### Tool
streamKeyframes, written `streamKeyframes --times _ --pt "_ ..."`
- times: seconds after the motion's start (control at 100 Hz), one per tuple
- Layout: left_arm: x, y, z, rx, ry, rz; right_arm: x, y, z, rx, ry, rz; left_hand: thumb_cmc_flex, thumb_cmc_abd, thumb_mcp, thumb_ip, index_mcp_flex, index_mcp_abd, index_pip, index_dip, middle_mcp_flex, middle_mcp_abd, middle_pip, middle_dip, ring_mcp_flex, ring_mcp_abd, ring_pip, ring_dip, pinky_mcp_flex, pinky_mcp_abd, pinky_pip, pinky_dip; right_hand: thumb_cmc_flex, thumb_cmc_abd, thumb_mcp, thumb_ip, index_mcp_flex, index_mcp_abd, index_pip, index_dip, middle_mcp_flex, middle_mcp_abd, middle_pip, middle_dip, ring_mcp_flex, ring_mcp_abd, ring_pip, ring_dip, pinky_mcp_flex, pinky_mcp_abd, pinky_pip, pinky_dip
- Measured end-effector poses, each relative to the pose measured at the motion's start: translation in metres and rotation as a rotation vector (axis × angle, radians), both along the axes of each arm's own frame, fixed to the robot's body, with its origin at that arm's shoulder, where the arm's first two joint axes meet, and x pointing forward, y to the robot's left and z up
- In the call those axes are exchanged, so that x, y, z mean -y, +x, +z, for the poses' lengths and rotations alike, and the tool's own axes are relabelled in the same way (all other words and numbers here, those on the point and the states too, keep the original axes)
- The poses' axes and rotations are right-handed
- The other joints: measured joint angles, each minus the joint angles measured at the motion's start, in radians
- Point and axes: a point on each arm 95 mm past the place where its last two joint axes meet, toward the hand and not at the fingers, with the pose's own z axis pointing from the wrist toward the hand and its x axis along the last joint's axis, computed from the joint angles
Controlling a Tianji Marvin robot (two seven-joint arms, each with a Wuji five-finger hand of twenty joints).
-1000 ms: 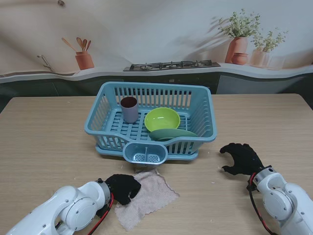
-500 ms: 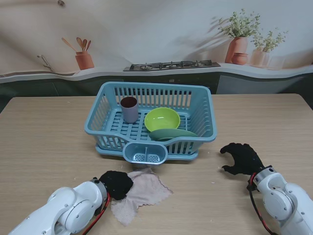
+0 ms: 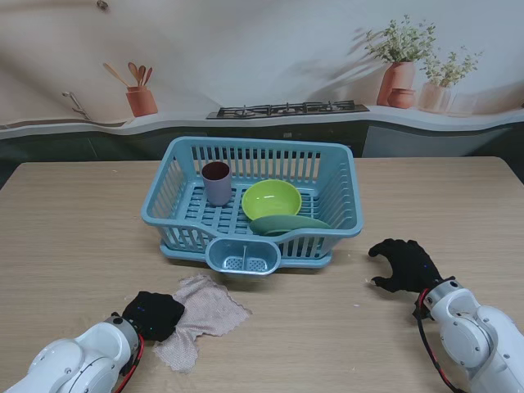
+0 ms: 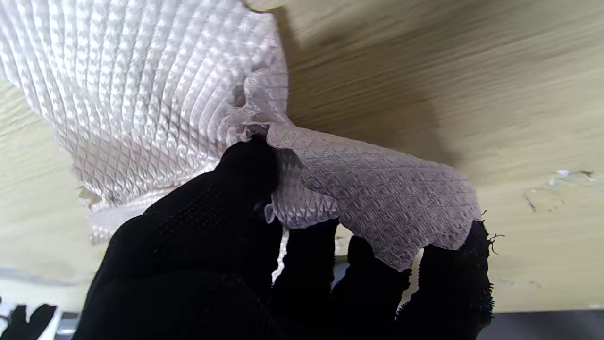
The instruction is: Clear dishes and wipe the table
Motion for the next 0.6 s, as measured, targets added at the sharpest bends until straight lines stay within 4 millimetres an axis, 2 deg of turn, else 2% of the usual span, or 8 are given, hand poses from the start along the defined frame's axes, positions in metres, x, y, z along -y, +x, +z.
streamKeyframes --times 0.15,0.44,0.46,0.47,0.6 --pt "0.012 -0.001 -0.004 -0.081 -0.135 0.048 0.000 0.000 0.000 0.000 0.000 0.000 0.021 0.000 -0.022 0.000 0.000 0.017 0.002 0.042 0.004 -0.008 -0.044 0.009 -0.012 0.023 -0.060 -0.026 -0.031 0.001 -0.017 -0.003 0.000 0.000 0.000 0.000 0.000 0.000 0.000 0.000 0.000 0.000 0.000 0.000 0.000 0.000 0.000 0.000 0.000 0.000 0.000 0.000" --pt "0.068 0.009 -0.007 -0.183 -0.268 -0.013 0.000 0.000 0.000 -0.001 0.001 -0.001 0.029 0.000 -0.037 0.000 0.000 0.004 -0.014 0.021 0.005 -0.016 -0.049 0.010 -0.013 0.024 -0.053 -0.037 -0.032 0.002 -0.024 -0.005 0.000 0.000 0.000 0.000 0.000 0.000 0.000 0.000 0.000 0.000 0.000 0.000 0.000 0.000 0.000 0.000 0.000 0.000 0.000 0.000" --pt "0.071 0.009 -0.007 -0.192 -0.272 -0.006 0.000 0.000 0.000 -0.001 0.001 -0.001 0.029 0.000 -0.037 0.000 0.000 0.004 -0.014 0.020 0.005 -0.016 -0.049 0.010 -0.008 0.032 -0.049 -0.038 -0.033 0.002 -0.024 -0.005 0.000 0.000 0.000 0.000 0.000 0.000 0.000 0.000 0.000 0.000 0.000 0.000 0.000 0.000 0.000 0.000 0.000 0.000 0.000 0.000" --pt "0.073 0.009 -0.007 -0.198 -0.273 -0.003 0.000 0.000 0.000 -0.001 0.001 -0.001 0.029 0.000 -0.037 0.000 0.000 0.003 -0.014 0.019 0.009 -0.016 -0.044 0.010 -0.005 0.057 -0.041 -0.038 -0.033 0.004 -0.024 -0.005 0.000 0.000 0.000 0.000 0.000 0.000 0.000 0.000 0.000 0.000 0.000 0.000 0.000 0.000 0.000 0.000 0.000 0.000 0.000 0.000" --pt "0.096 0.012 -0.003 -0.269 -0.282 0.000 0.000 0.000 -0.001 -0.001 0.001 -0.001 0.029 0.000 -0.045 0.000 0.000 -0.003 -0.014 0.015 0.011 -0.021 -0.043 0.010 -0.001 0.064 -0.042 -0.050 -0.029 0.015 -0.024 -0.024 0.000 0.000 0.000 0.000 0.000 0.000 0.000 0.001 0.000 0.000 0.000 0.000 0.000 0.000 0.000 0.000 0.000 0.000 0.000 0.000"
